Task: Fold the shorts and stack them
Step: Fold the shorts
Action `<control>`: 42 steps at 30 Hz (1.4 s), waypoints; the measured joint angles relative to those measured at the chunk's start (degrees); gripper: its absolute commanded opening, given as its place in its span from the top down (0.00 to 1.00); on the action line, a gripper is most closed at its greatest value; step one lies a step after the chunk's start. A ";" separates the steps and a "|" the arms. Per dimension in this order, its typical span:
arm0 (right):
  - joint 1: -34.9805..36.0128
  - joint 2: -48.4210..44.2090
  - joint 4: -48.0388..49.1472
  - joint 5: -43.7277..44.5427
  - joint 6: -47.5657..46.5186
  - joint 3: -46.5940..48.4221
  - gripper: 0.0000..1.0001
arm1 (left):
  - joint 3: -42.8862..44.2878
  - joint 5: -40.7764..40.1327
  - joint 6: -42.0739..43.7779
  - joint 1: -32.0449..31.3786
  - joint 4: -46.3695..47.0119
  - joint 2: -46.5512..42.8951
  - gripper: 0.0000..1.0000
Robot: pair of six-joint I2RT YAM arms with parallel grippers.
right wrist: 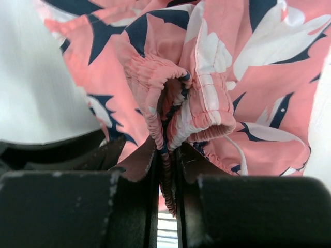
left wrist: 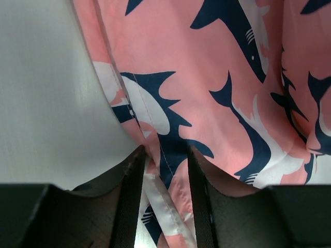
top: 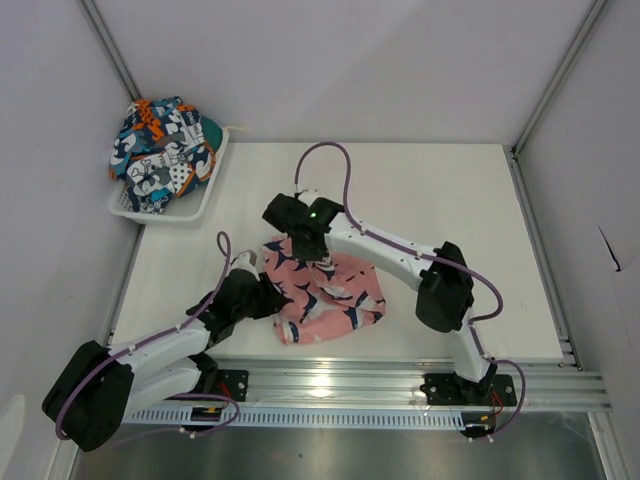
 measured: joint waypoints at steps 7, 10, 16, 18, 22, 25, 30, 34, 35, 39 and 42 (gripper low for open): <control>4.02 8.61 -6.82 5.42 2.51 9.94 0.99 | -0.44 0.48 0.44 0.00 -0.44 -0.76 0.61; 5.46 10.78 -8.11 6.43 3.13 10.95 0.99 | -0.44 0.46 0.44 0.00 -0.57 -0.74 0.62; 7.78 12.59 -6.36 6.25 4.13 8.68 0.99 | -0.44 0.46 0.44 0.00 -0.50 -0.57 0.62; 8.04 12.41 -3.72 5.75 4.37 6.19 0.99 | -0.44 0.46 0.44 0.00 -0.50 -0.57 0.62; 8.04 11.61 3.43 3.26 5.11 -1.73 0.98 | -0.48 0.46 0.42 0.00 -0.44 -0.59 0.63; 7.37 9.79 9.29 1.01 5.95 -7.58 0.96 | -0.76 0.46 0.37 0.00 -0.11 -0.76 0.63; 6.29 7.19 15.43 -1.79 7.26 -12.31 0.78 | -1.33 0.46 0.37 0.00 0.33 -1.36 0.64; 5.46 5.33 18.71 -3.43 7.58 -14.40 0.75 | -1.44 0.46 0.37 0.00 0.37 -1.51 0.64; 5.22 4.85 19.23 -3.89 7.65 -14.56 0.74 | -1.53 0.46 0.35 0.00 0.48 -1.53 0.64; 4.13 2.10 21.09 -4.92 7.67 -15.21 0.85 | -1.77 0.46 0.37 0.00 0.57 -1.86 0.64; 3.17 -0.70 21.97 -4.98 7.69 -15.67 0.94 | -1.79 0.46 0.37 0.00 0.66 -1.88 0.65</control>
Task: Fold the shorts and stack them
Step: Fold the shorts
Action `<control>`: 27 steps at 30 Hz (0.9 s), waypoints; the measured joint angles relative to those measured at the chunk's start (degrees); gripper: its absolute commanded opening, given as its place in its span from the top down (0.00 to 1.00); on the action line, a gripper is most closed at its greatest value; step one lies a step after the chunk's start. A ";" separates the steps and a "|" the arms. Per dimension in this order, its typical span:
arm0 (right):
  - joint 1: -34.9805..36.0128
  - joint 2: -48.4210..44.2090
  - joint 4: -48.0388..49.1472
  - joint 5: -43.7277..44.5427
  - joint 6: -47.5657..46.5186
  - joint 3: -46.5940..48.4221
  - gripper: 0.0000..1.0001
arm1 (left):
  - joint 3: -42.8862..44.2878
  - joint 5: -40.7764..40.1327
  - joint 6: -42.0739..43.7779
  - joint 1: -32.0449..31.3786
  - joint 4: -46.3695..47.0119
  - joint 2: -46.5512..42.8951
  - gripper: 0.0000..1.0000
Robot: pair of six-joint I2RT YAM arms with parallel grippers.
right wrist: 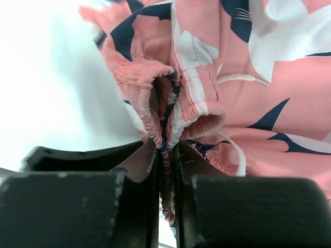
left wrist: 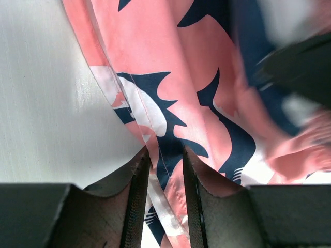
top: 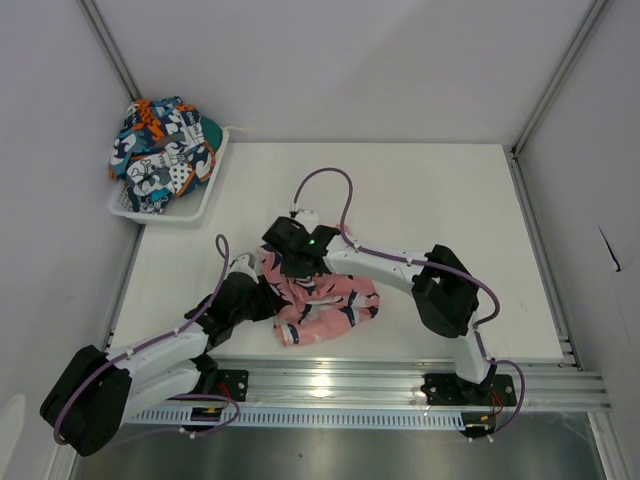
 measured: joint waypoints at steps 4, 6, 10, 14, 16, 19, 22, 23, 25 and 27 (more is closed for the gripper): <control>-1.01 -1.70 0.94 0.15 0.22 0.00 0.90 | -0.02 0.00 0.00 0.00 0.04 0.02 0.65; -1.09 -1.70 1.09 0.15 0.22 0.00 0.87 | -0.11 0.00 0.00 0.00 0.17 0.02 0.65; -1.07 -0.87 1.05 0.20 0.20 0.09 0.86 | -0.22 0.00 -0.02 0.00 0.44 0.00 0.65; -0.98 1.51 0.66 0.59 0.24 0.17 0.75 | -0.33 0.00 0.00 0.00 0.66 0.00 0.66; -0.98 2.69 0.63 0.55 0.24 0.20 0.61 | -0.39 0.00 0.00 0.00 0.74 0.00 0.66; -0.98 3.74 0.79 0.04 0.48 0.20 0.33 | -0.57 0.00 0.00 0.00 0.94 -0.11 0.66; -0.98 3.58 1.70 -0.98 0.22 0.17 0.20 | -0.66 0.00 -0.02 0.00 0.96 -0.28 0.66; -0.98 3.32 2.45 -1.40 0.22 0.13 0.18 | -0.68 0.00 0.00 0.00 0.94 -0.33 0.66; -0.98 1.90 4.66 -2.49 0.11 -1.01 0.18 | -0.72 0.00 -0.02 0.00 0.96 -0.35 0.66; -1.20 -2.23 8.04 -4.33 0.13 -5.03 0.20 | -0.76 0.00 -0.02 0.00 0.98 -0.44 0.66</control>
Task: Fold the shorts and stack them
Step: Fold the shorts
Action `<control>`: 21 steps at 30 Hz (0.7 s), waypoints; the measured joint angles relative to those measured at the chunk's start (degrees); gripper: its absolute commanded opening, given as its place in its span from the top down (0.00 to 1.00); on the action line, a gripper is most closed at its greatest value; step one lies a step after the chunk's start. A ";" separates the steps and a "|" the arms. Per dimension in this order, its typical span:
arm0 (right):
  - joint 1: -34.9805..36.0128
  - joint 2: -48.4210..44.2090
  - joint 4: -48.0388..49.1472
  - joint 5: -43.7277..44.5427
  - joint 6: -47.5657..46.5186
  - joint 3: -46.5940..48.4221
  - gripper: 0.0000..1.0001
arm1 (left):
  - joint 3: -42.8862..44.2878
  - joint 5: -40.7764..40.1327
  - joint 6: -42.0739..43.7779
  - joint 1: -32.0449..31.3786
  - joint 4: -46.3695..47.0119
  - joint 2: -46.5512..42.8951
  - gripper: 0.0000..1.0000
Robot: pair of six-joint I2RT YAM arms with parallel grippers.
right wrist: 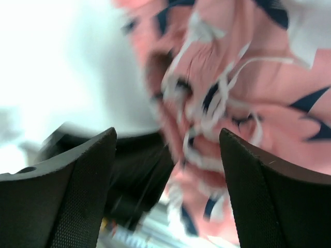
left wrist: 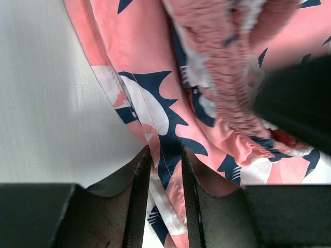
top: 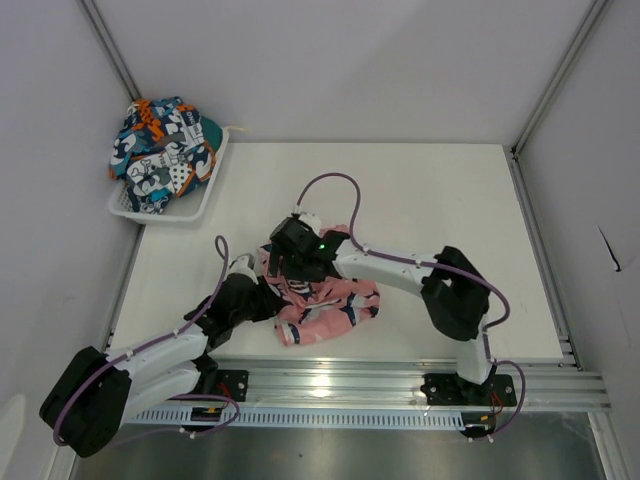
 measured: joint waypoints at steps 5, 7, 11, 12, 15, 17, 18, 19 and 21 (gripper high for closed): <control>-1.46 -14.73 7.45 -5.49 -0.04 -9.66 0.35 | 0.00 0.00 0.00 0.00 -0.87 -0.72 0.68; -2.73 -20.26 9.40 -5.92 -0.50 -12.04 0.50 | 0.00 0.00 0.00 0.00 -2.73 -2.27 0.68; -5.86 -28.04 12.50 -6.27 -2.82 -17.88 0.85 | 0.17 0.00 -0.20 0.00 -8.70 -9.42 0.66; -6.58 -29.00 13.22 -6.29 -3.39 -19.78 0.91 | 0.55 -0.02 -0.31 0.02 -10.67 -11.91 0.66; -8.20 -29.24 14.97 -5.64 -5.35 -25.68 1.00 | 3.61 -0.09 -0.39 0.00 -16.09 -17.49 0.64; -8.28 -27.56 15.52 -4.90 -6.71 -28.55 1.00 | 7.06 -0.35 -0.35 0.00 -18.60 -18.84 0.63; -8.20 -25.86 15.67 -4.24 -7.93 -29.51 1.00 | 8.83 -0.57 -0.31 0.00 -19.37 -18.88 0.63; -8.17 -24.59 15.91 -3.85 -8.61 -29.86 1.00 | 10.40 -0.72 -0.17 0.00 -19.41 -18.49 0.63; -8.09 -21.62 16.65 -3.17 -10.62 -29.90 1.00 | 12.94 -1.09 0.02 0.02 -19.34 -16.41 0.63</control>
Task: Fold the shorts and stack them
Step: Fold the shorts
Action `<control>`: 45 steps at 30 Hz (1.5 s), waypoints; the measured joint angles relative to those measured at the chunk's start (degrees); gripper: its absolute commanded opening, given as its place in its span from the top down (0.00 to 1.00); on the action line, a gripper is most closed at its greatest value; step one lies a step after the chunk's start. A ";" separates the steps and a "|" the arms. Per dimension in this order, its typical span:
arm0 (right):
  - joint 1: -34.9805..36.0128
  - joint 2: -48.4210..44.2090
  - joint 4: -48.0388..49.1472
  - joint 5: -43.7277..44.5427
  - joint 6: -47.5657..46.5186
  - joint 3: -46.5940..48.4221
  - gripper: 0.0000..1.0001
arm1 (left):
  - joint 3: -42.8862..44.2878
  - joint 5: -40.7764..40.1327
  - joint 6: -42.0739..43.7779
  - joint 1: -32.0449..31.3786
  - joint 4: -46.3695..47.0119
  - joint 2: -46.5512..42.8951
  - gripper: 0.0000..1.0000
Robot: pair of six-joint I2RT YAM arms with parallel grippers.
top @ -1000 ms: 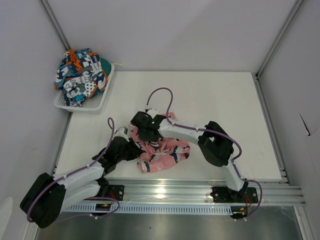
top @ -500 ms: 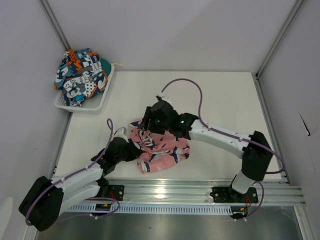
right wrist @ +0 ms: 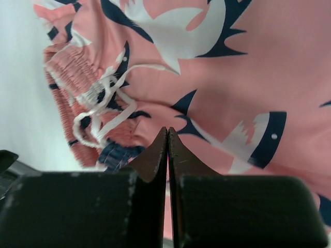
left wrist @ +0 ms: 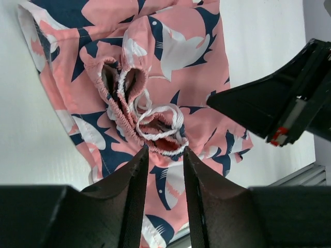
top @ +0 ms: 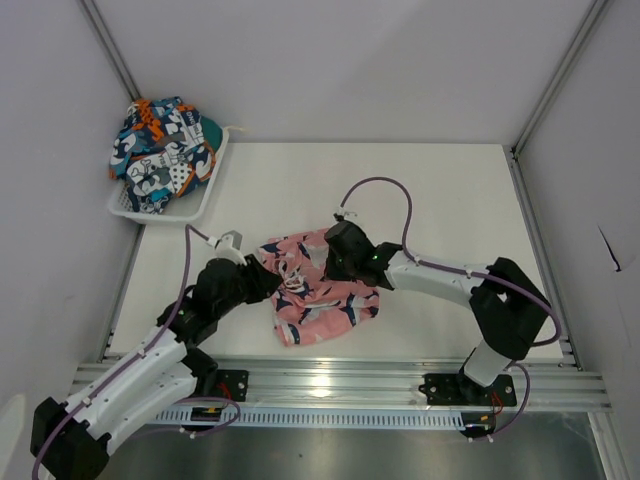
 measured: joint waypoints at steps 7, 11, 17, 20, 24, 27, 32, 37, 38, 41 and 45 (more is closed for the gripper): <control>2.25 3.17 6.23 2.93 -4.00 -0.94 1.00 | 1.68 0.59 0.13 1.99 3.08 12.41 0.43; 3.80 5.46 9.44 3.78 -5.18 -0.92 1.00 | 1.55 1.14 0.59 4.07 5.33 15.74 0.30; 6.03 8.28 12.72 4.04 -5.88 -0.94 1.00 | 0.66 3.78 0.63 8.39 9.99 17.57 0.33; 7.80 8.57 14.93 4.02 -6.03 -1.36 1.00 | -0.09 5.57 0.63 9.70 13.09 20.04 0.35; 11.61 8.44 19.43 5.57 -6.62 -4.50 1.00 | -2.47 7.30 0.48 10.03 17.70 22.62 0.37; 14.62 8.02 21.14 7.21 -7.78 -6.84 1.00 | -4.11 8.61 0.07 10.10 21.31 24.74 0.38; 17.90 7.76 23.23 9.60 -9.16 -7.76 1.00 | -4.83 9.75 -0.11 10.10 25.97 28.26 0.39; 20.65 7.72 23.80 13.38 -10.01 -8.26 1.00 | -4.83 10.21 -0.42 10.10 29.51 31.39 0.40; 21.16 7.72 23.89 14.08 -10.14 -8.26 1.00 | -4.83 10.27 -0.44 10.10 30.01 32.09 0.41; 22.64 7.74 23.98 16.37 -10.47 -8.31 1.00 | -4.83 10.27 -0.44 10.10 30.64 33.51 0.41; 25.46 8.00 24.09 20.35 -11.76 -8.33 1.00 | -4.83 10.27 -0.44 10.10 31.04 34.05 0.41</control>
